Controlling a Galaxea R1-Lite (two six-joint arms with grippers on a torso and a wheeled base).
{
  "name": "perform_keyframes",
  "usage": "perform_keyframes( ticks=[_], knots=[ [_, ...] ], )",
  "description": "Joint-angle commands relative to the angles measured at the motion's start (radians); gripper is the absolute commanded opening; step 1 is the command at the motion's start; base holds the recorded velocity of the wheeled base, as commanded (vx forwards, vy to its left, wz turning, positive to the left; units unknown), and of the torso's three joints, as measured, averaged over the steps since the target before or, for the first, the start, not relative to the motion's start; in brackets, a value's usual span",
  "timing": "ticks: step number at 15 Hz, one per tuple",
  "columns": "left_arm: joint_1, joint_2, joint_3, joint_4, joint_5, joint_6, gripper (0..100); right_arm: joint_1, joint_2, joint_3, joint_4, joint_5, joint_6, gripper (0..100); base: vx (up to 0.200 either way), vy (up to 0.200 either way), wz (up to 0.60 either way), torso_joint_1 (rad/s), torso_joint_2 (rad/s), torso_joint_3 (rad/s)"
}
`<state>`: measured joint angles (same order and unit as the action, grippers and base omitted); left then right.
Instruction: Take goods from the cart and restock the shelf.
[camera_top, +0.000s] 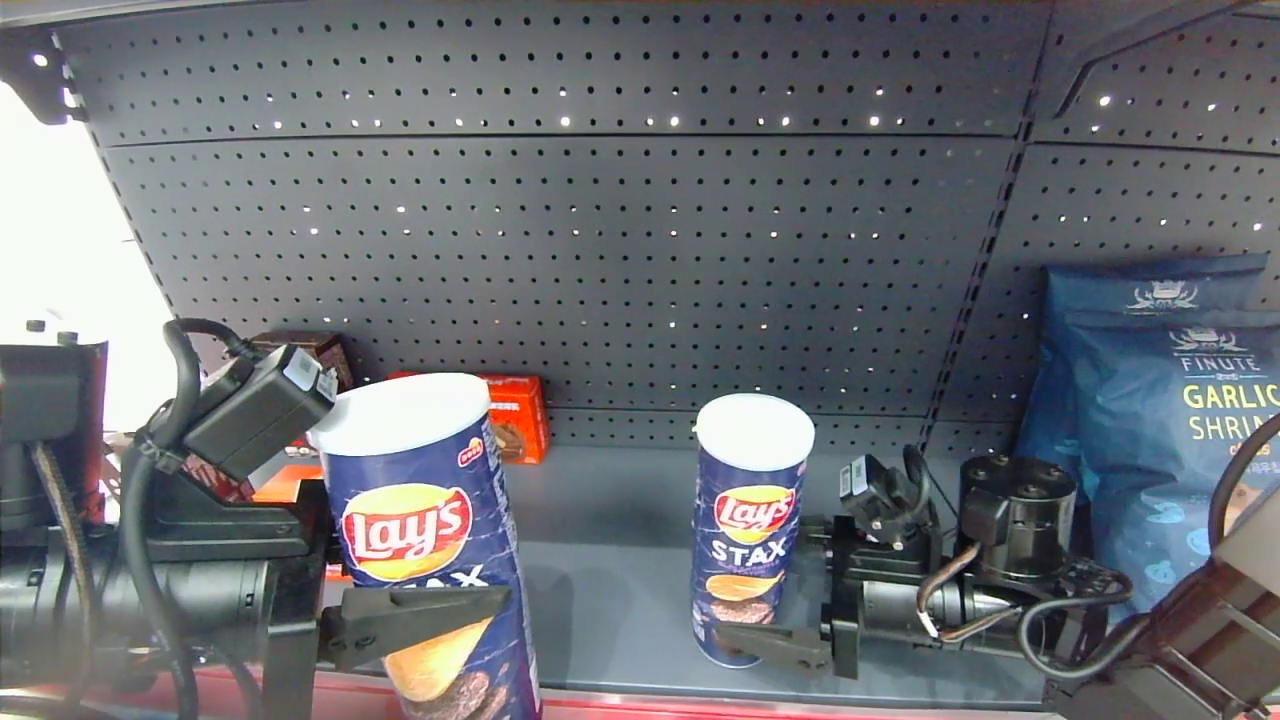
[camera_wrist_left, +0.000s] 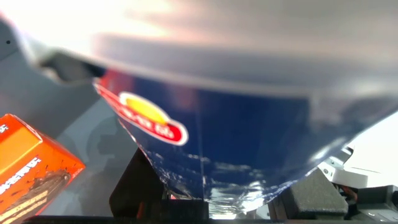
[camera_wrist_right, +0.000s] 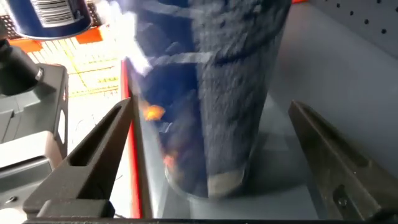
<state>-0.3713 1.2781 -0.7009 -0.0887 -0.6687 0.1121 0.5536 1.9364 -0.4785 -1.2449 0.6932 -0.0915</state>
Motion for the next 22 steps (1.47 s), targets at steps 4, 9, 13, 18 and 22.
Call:
perform_keyframes(
  ticks=[4, 9, 13, 18, 22],
  knots=[
    [0.002, -0.002, 0.001, 0.000, 0.000, 0.000, 0, -0.029, -0.206, 0.159, -0.001, 0.039, 0.003, 100, 0.000, 0.000, 0.00, 0.000, 0.00, 0.000],
    [0.003, -0.003, 0.011, -0.005, -0.002, 0.000, 0, -0.115, -0.488, 0.313, 0.001, 0.012, 0.062, 100, 0.000, 0.000, 0.00, 0.000, 0.00, 0.000],
    [0.006, -0.003, 0.012, -0.011, 0.001, 0.000, 0, -0.285, -0.680, 0.383, 0.073, -0.020, 0.064, 100, 0.000, 0.000, 0.00, 0.000, 0.00, 0.000],
    [0.006, -0.008, 0.024, -0.023, 0.029, 0.001, 0, -0.363, -1.047, 0.304, 0.538, -0.366, 0.065, 100, 0.000, 0.000, 0.00, 0.000, 0.00, 0.000],
    [-0.003, -0.009, 0.075, -0.097, 0.028, 0.001, 0, -0.365, -1.286, 0.314, 0.772, -0.564, 0.070, 100, 0.000, 0.000, 0.00, 0.000, 0.00, 0.000]
  ],
)
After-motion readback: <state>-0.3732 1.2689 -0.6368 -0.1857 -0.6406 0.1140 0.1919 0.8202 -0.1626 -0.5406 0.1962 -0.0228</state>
